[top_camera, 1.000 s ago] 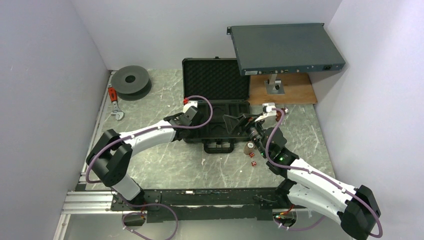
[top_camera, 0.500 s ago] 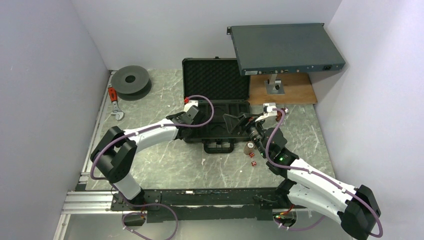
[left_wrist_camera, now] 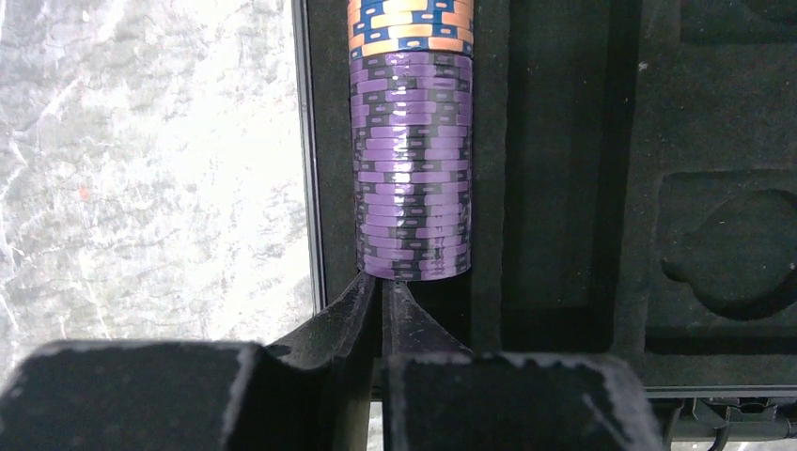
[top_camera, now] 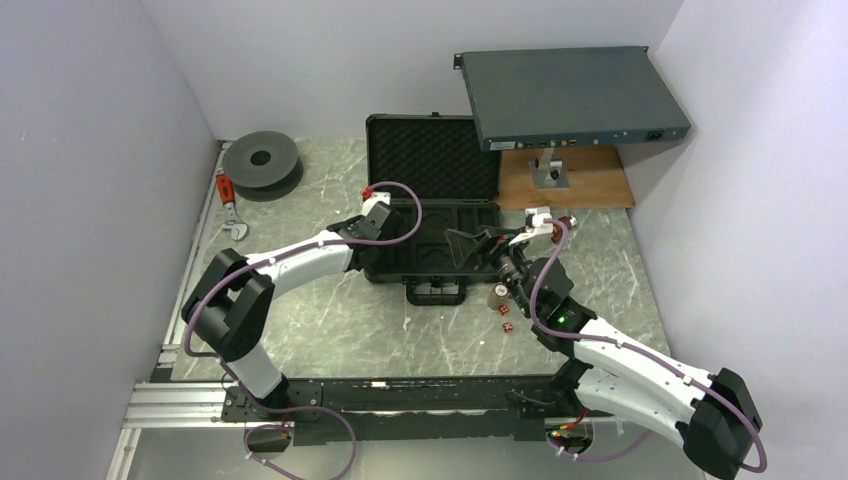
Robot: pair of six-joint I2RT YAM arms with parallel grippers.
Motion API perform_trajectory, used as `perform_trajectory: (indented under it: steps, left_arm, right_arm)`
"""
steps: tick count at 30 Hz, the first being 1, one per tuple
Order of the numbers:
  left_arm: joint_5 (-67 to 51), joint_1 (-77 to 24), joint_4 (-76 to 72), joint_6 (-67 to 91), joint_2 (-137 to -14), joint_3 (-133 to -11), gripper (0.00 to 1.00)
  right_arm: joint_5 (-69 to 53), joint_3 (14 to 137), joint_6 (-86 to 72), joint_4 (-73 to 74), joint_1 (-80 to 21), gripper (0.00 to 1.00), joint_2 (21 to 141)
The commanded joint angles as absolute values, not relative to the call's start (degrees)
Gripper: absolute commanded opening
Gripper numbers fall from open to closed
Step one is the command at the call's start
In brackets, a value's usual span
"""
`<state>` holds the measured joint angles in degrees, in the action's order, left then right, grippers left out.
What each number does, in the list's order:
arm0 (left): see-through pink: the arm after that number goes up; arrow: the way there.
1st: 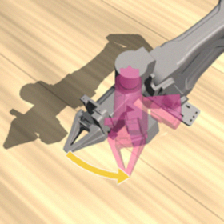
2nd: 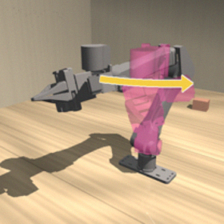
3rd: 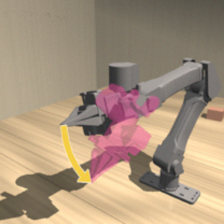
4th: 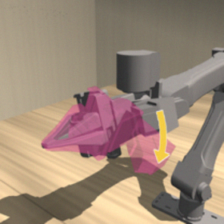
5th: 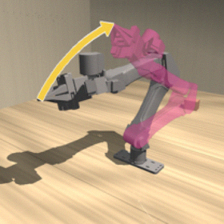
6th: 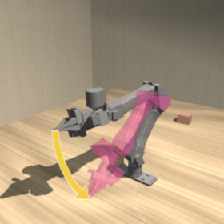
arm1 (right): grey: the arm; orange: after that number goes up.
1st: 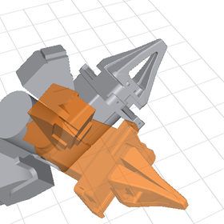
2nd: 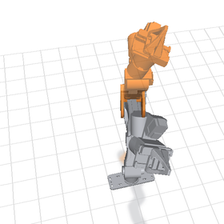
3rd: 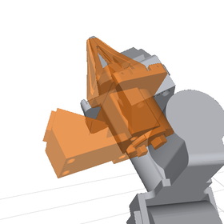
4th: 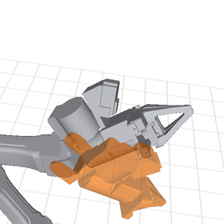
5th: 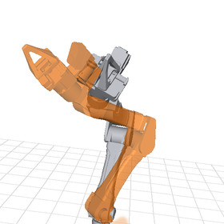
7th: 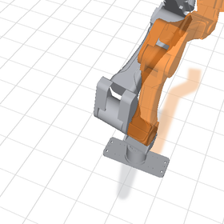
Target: Pack up texas hold em set
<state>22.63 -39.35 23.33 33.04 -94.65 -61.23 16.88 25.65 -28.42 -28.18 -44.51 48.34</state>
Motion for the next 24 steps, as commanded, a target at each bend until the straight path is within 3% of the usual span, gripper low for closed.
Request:
perform_trajectory:
  steps: [1,14,24]
  left_arm:
    - [23.3,-38.2,17.2,31.4,-94.5,-64.1,0.12]
    - [21.8,-38.0,14.6,31.3,-88.9,-58.9,0.17]
    - [22.7,-37.9,19.0,28.6,-72.1,-52.2,0.47]
  right_arm:
    - [18.3,25.5,-27.1,-32.1,-45.1,1.00,48.1]
    - [18.5,26.0,-26.8,-31.7,-45.5,1.00,49.0]
    - [15.8,26.8,-25.5,-31.5,-45.3,1.00,50.8]
